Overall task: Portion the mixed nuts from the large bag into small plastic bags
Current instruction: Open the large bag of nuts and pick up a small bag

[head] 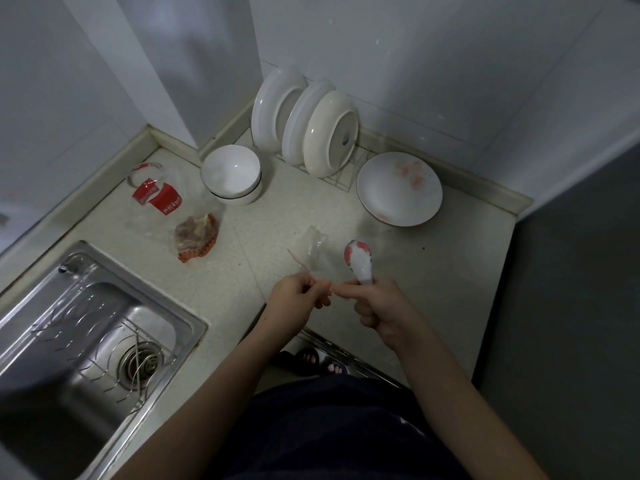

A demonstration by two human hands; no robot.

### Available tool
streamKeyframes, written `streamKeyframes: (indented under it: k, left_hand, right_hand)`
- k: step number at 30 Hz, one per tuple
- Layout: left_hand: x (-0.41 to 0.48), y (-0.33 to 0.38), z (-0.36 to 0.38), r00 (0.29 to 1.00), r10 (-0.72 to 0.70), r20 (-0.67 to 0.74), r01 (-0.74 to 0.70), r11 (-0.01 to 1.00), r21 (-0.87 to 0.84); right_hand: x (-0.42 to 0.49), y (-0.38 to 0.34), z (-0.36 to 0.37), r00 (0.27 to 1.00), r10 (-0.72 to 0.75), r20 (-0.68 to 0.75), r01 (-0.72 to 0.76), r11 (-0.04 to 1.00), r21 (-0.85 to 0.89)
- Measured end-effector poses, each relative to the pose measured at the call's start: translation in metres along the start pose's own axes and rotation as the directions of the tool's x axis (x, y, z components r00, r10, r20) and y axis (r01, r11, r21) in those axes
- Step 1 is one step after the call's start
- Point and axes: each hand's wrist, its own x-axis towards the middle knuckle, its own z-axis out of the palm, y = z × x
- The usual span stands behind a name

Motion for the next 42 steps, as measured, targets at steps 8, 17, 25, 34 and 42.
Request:
streamKeyframes:
  k: [8, 17, 25, 34, 42]
  left_hand:
    - [0.002, 0.002, 0.001, 1.0, 0.017, -0.015, -0.016, 0.993, 0.116]
    - [0.004, 0.007, 0.0, 0.995, 0.095, 0.015, -0.096, 0.964, 0.246]
    - [-0.001, 0.009, 0.0, 0.999, 0.042, 0.022, -0.043, 0.998, 0.054]
    - [-0.002, 0.007, 0.003, 0.994, 0.093, -0.056, -0.082, 0.981, 0.176]
    - [0.001, 0.004, 0.001, 1.0, 0.026, -0.003, -0.025, 0.998, 0.063]
  right_hand:
    - [0.001, -0.002, 0.012, 0.919, -0.393, -0.044, 0.332, 0.827, -0.453]
    - [-0.002, -0.004, 0.013, 0.84, -0.542, -0.029, 0.411, 0.67, -0.618]
    - [-0.004, -0.003, 0.019, 0.866, -0.49, -0.102, 0.357, 0.748, -0.559]
    - [0.003, -0.006, 0.006, 0.865, -0.5, -0.034, 0.334, 0.626, -0.704]
    - [0.001, 0.0, 0.008, 0.932, -0.362, -0.032, 0.304, 0.823, -0.479]
